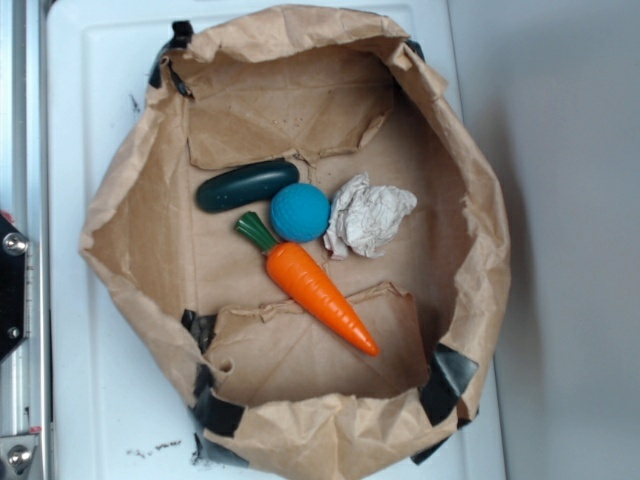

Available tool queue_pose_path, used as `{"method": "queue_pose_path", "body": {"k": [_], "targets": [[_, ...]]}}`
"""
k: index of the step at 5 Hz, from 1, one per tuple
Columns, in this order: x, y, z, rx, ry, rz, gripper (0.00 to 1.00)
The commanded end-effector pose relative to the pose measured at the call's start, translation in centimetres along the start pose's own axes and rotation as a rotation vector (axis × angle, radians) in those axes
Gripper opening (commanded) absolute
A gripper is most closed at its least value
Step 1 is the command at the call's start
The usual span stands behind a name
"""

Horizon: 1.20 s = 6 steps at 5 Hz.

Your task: Grab the carrot.

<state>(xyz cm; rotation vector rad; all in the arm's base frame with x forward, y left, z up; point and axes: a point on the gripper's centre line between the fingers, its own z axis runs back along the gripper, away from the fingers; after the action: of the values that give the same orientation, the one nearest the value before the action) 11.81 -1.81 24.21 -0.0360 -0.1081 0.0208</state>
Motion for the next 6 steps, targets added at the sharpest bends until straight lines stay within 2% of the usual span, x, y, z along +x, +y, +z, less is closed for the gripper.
{"method": "queue_pose_path", "body": {"k": [1,2,3,4,5,6], "targets": [[0.0,0.0,0.0,0.0,0.0,0.0,1.0],[3.9,-0.6,-0.5,-0.03,-0.027,0.024,1.0],[6.8,-0.3,-1.5,-0.047,-0.033,0.02,1.0],[8.2,0.0,-2.6,-0.075,-0.029,-0.056,1.0],[9.7,2.0,-4.0,-0.065,-0.014,-0.309,1.0],[9.7,2.0,-4.0,-0.065,-0.014,-0.309,1.0]]}}
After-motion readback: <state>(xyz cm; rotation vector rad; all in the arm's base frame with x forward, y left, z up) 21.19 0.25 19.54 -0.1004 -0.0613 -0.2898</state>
